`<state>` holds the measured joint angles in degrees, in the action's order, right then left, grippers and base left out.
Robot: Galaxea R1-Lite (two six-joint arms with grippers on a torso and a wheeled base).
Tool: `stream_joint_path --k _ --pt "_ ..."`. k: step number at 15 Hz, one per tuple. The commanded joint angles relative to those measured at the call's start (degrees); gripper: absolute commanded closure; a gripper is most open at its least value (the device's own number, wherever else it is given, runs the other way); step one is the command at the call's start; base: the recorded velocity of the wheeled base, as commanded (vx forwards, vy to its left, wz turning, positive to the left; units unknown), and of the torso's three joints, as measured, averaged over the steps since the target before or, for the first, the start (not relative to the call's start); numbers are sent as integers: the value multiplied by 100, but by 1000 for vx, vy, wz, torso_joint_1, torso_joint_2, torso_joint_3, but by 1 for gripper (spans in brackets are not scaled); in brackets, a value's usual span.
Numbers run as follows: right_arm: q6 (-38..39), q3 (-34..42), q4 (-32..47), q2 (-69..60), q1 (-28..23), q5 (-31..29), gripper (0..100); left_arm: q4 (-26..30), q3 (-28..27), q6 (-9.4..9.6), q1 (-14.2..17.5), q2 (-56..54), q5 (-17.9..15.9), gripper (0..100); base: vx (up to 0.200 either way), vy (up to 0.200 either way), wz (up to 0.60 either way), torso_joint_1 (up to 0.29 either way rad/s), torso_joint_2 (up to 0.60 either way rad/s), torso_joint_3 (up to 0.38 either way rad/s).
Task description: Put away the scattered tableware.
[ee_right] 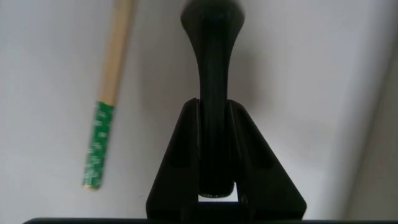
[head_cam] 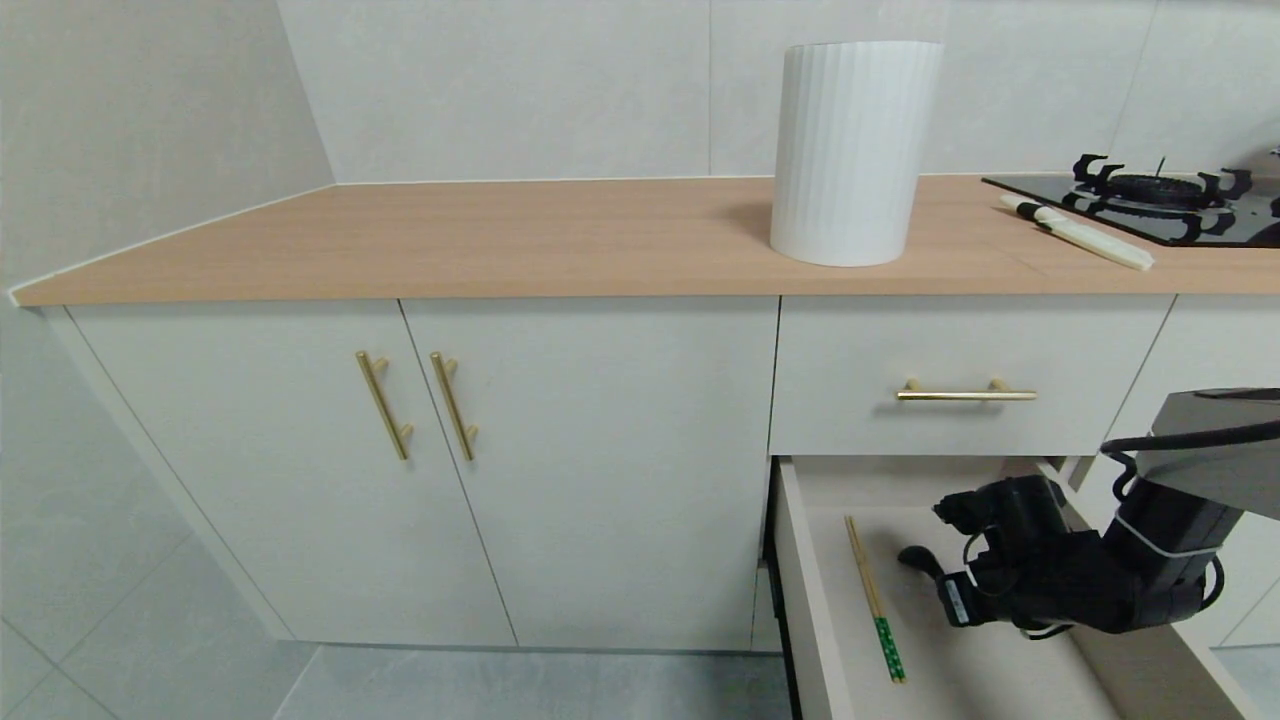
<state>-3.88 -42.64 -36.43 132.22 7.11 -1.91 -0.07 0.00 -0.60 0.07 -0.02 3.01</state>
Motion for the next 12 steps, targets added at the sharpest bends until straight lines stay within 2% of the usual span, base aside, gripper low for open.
stream_joint_path --k 1,8,9,12 --pt "-8 2 -22 225 1 -11 100 -1 0 -2 1 2 -2 0 0 0 0 0 0 0" --pt "-8 -7 -22 217 1 -20 100 -1 0 -2 1 2 -2 0 0 0 0 0 0 0" --pt "-8 -7 -22 217 1 -28 0 -1 0 -2 1 2 -2 0 0 0 0 0 0 0" --pt "1 -42 -14 217 1 -46 0 -1 0 -2 1 2 7 0 0 0 0 0 0 0"
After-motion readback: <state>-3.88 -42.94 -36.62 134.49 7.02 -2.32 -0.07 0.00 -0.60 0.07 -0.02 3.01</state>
